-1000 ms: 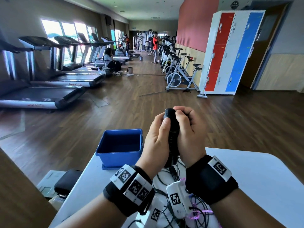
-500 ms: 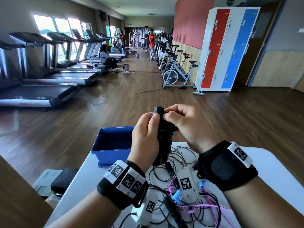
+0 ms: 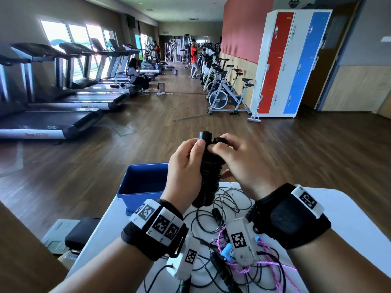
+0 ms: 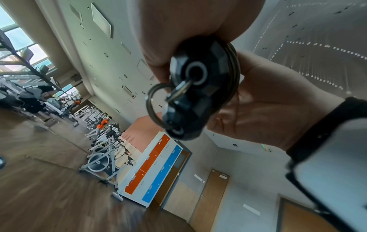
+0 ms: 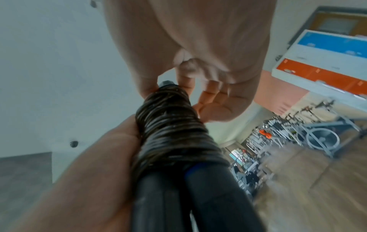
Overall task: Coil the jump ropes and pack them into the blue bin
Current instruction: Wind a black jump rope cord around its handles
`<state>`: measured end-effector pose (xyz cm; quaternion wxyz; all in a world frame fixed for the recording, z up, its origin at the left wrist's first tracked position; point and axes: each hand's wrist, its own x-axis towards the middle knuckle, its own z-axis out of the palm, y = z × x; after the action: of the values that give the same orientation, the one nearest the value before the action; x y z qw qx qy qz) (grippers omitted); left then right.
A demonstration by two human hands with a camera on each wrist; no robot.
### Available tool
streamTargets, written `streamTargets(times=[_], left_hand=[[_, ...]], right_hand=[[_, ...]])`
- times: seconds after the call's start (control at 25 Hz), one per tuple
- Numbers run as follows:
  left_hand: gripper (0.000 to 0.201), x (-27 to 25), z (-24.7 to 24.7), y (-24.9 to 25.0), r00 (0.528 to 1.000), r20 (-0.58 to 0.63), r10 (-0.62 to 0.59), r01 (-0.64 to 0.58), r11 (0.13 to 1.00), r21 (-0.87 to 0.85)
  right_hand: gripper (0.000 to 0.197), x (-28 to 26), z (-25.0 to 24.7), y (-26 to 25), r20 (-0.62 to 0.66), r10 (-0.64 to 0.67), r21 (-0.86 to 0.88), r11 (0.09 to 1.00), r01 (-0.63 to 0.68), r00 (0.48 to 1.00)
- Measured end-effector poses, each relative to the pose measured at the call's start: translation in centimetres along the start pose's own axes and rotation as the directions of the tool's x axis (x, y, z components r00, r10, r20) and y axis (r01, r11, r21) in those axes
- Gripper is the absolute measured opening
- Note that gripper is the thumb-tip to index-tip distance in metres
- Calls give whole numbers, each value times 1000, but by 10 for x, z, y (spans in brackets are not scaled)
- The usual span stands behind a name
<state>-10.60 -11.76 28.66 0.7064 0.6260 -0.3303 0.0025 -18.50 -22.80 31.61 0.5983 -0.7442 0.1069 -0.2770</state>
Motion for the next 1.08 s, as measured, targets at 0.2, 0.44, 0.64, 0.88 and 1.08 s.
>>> streamTargets(times=[0.2,0.44,0.64,0.88,1.08], left_hand=[[34,13,-17,-6,998,52,32,-34,999,40],[30,1,-29,-21,910,312,272,-339,923,184],[53,3,-41,-31,848,421,322,-448,861,242],[37,10,-16,-4,890,175,-421,452,866,-214],[59,11,13,-4,886,137,-442,463,840,-282]], right_hand=[[47,-4,-9,15,36,124,191,973,-128,992],[60,-4,-9,24,145,424,263,855,-448,894],[16,-3,-2,34,-29,232,345,915,-208,972],[37,-7,3,41,-19,-3,187,982,7,1000],[23,-3,10,34,-141,-74,-37,997,70,987]])
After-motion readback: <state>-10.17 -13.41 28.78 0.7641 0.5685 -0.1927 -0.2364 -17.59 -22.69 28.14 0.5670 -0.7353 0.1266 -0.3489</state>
